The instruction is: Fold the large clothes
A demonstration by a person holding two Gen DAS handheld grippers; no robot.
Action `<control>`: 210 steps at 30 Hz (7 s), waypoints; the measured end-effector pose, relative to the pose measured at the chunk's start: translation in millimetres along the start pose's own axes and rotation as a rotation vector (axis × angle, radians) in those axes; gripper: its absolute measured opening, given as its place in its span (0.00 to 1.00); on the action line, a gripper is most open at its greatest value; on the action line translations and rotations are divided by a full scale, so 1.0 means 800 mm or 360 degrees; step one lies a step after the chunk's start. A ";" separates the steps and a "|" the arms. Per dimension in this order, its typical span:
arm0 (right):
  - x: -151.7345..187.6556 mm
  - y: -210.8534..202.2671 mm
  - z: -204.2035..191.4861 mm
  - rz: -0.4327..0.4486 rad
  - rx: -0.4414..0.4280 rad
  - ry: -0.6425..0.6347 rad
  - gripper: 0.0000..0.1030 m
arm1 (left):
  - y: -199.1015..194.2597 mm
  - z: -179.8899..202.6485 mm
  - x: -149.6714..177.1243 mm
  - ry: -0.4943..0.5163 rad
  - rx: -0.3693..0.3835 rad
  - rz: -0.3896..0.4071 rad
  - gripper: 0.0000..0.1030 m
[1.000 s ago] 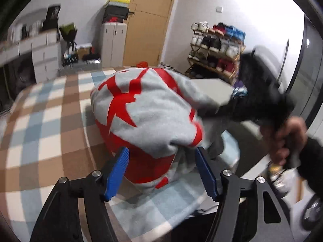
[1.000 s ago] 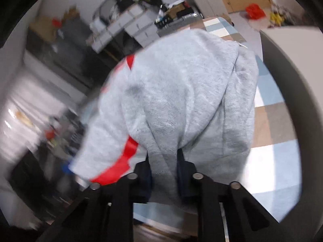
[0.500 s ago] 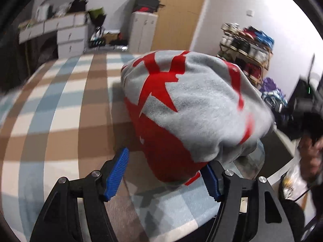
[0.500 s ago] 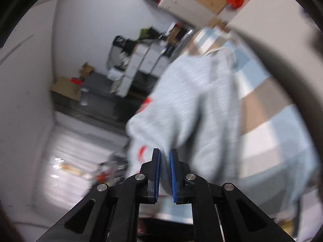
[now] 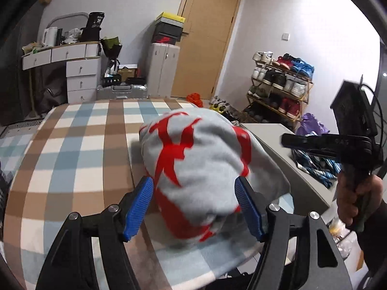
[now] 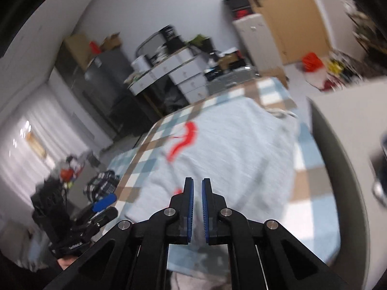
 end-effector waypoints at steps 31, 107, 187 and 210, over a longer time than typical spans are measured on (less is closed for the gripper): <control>0.025 0.032 -0.015 0.0411 0.0643 -0.0063 0.98 | 0.019 -0.039 0.034 -0.0115 -0.0082 -0.0249 0.71; -0.060 0.037 0.034 0.0166 0.0535 0.0046 1.00 | 0.038 -0.041 0.021 0.0153 -0.0039 -0.0315 0.85; 0.080 0.087 0.147 -0.0314 0.0679 -0.0066 1.00 | 0.095 -0.014 0.075 -0.0016 0.0313 -0.0488 0.92; 0.000 -0.032 0.017 0.0505 0.0718 -0.0034 1.00 | 0.000 -0.021 -0.036 0.0023 -0.0105 0.0061 0.99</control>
Point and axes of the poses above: each gripper's, at about its wrist camera, not at the fingertips, and y roughly the way its jaws point, z to its right, x to its underside, the point moved 10 cm from there along y, roughly the way its jaws point, and after that the axes turned 5 degrees about y, right-handed, at the moved point
